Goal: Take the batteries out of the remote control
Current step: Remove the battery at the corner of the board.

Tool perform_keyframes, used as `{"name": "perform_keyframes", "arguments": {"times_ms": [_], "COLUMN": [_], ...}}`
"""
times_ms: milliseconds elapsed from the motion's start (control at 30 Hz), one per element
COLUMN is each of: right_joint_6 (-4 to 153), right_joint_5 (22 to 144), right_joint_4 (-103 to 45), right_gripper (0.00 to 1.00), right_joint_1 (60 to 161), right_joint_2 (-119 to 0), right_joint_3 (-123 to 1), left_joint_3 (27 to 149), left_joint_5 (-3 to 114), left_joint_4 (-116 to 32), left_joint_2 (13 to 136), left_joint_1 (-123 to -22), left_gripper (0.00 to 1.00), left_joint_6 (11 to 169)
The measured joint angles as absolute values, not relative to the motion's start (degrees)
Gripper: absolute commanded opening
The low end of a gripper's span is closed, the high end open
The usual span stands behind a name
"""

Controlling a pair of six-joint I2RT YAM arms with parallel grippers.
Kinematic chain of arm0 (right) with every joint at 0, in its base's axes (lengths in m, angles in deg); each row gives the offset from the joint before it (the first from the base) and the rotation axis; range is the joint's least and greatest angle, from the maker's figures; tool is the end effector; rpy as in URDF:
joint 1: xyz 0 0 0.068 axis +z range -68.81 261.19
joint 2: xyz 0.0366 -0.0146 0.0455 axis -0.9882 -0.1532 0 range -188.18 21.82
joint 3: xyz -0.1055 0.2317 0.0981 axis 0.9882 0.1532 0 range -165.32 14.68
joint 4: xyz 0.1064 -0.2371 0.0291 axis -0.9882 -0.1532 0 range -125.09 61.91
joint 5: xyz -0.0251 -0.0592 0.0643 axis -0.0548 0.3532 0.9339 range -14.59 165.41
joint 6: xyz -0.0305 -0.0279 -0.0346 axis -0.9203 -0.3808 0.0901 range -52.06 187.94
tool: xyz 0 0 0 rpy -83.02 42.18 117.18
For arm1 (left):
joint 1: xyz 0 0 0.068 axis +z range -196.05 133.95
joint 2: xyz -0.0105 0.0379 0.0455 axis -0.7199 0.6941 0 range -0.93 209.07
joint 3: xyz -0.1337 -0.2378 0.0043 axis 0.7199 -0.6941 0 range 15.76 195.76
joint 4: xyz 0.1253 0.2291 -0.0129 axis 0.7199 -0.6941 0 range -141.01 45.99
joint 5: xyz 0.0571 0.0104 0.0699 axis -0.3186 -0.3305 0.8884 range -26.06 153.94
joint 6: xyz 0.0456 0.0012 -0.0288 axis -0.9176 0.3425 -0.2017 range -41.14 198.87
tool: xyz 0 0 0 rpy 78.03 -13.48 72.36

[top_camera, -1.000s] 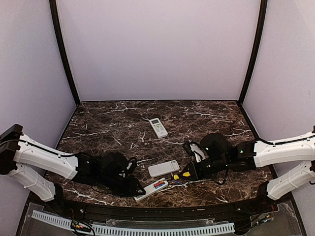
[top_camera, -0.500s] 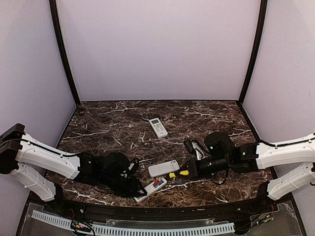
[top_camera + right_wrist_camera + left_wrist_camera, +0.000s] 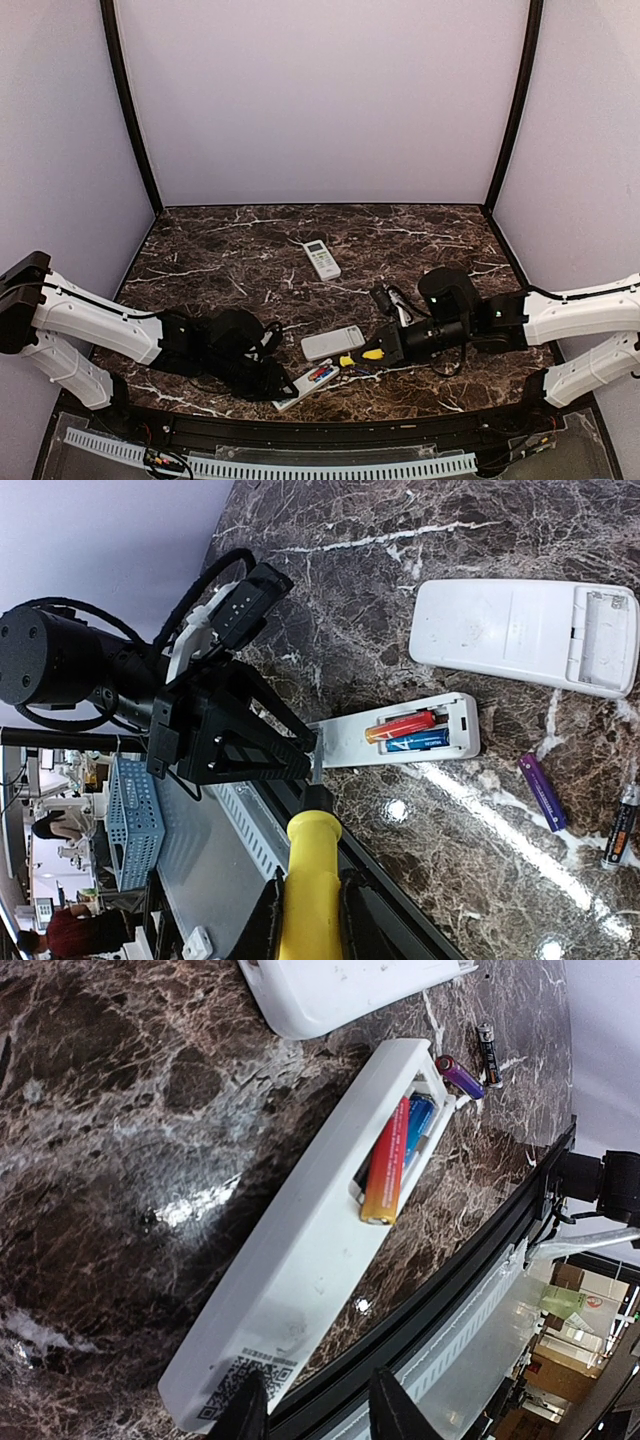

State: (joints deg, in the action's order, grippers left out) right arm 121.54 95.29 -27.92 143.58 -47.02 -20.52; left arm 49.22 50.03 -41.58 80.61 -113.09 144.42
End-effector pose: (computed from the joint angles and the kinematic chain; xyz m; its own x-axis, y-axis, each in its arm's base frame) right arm 0.1057 0.2286 0.2147 -0.9283 -0.1415 -0.3439 -0.3666 0.5028 0.7828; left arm 0.0956 -0.2477 0.1548 -0.9887 0.0687 -0.1330 0.1432 0.6920 -0.7076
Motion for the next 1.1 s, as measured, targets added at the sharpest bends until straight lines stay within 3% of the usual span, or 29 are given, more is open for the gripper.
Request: {"name": "perform_keyframes", "arguments": {"times_ms": [367, 1100], "right_joint_6": [121.06, 118.33], "right_joint_5": [89.74, 86.87], "right_joint_4": [-37.49, -38.94], "right_gripper": [0.00, 0.00], "right_joint_1": [143.64, 143.67], "right_joint_2": [-47.31, -53.75], "right_joint_3": [-22.56, -26.38], "left_joint_3": [49.19, 49.22], "left_joint_5": [50.07, 50.14], "left_joint_4": [-41.58, -41.64], "left_joint_2": [80.61, 80.61], "left_joint_1": [-113.09, -113.09], "left_gripper": [0.33, 0.33], "left_joint_6": [144.38, 143.83]}}
